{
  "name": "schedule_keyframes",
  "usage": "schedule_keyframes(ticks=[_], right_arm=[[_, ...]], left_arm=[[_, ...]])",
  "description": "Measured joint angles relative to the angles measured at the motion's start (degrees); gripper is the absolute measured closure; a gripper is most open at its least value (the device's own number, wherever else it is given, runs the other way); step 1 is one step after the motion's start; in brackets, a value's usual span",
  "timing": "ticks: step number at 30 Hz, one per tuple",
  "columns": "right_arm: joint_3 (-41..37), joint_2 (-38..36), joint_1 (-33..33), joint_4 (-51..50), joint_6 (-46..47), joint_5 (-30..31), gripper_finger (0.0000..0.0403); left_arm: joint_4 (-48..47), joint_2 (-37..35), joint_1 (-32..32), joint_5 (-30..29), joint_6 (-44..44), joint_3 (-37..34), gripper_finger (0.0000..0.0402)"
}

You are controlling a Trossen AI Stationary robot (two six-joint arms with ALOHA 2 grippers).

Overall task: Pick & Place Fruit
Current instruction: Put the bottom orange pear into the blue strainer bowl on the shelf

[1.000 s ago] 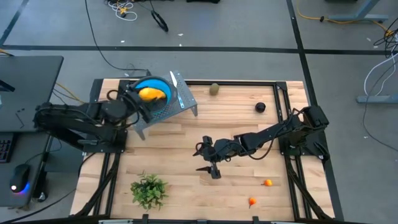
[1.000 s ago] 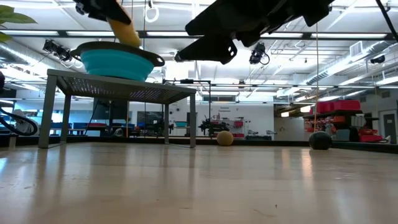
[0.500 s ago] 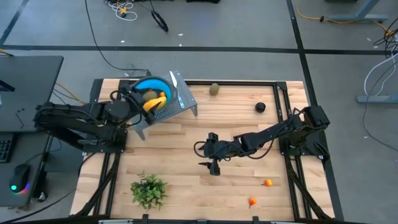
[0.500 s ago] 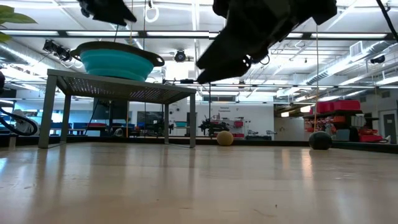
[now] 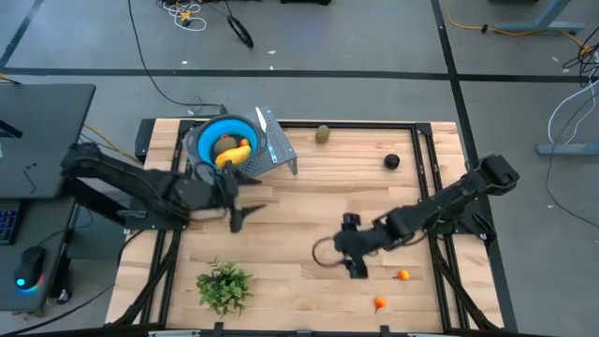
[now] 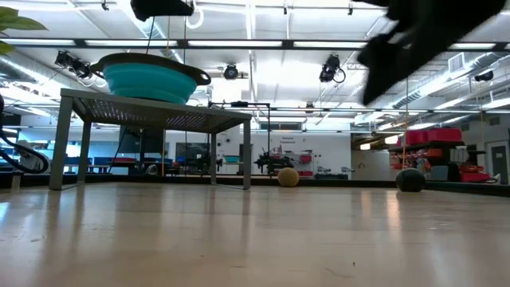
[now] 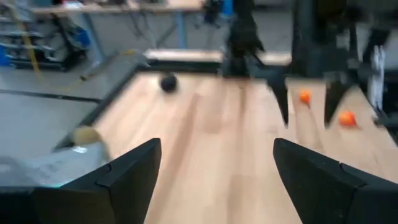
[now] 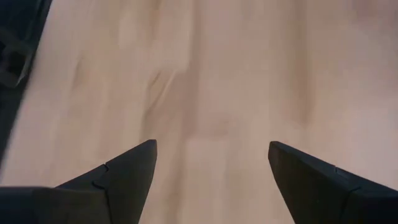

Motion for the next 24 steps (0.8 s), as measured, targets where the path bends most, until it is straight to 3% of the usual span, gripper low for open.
schedule_keyframes(ticks=[5,13,24], right_arm=[[0.0,0.4,7.1,-3.4,9.8,-4.6,0.0084],[0.0,2.5,18.0,-2.9,23.6,-4.5,0.0084],[0.0,10.4,25.0,-2.6,27.6,-4.7,0.0084]], left_arm=[[8.3,8.5,-4.6,0.1,-0.3,0.0,0.0093],[17.1,18.3,-8.7,-0.4,-1.6,0.0,0.0095],[18.8,23.7,-9.3,-2.2,-1.5,0.0,0.0095]])
